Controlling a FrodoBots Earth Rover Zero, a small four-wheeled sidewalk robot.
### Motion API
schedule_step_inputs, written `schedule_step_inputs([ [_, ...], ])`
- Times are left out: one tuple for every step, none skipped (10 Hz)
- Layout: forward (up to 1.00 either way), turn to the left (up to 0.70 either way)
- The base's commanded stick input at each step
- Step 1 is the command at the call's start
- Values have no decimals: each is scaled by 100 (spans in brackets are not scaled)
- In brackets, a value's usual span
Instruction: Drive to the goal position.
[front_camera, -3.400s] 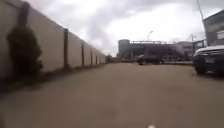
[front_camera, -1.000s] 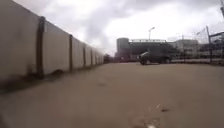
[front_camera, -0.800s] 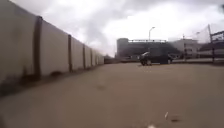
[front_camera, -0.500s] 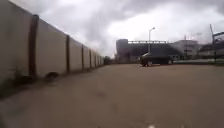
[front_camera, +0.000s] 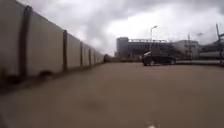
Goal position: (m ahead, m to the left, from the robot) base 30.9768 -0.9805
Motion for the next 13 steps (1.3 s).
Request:
schedule_step_inputs([
  [100, 0],
  [100, 0],
  [100, 0],
  [100, 0],
  [100, 0],
  [100, 0],
  [100, 0],
  [100, 0],
  [100, 0],
  [100, 0],
  [100, 0],
  [100, 0],
  [100, 0],
])
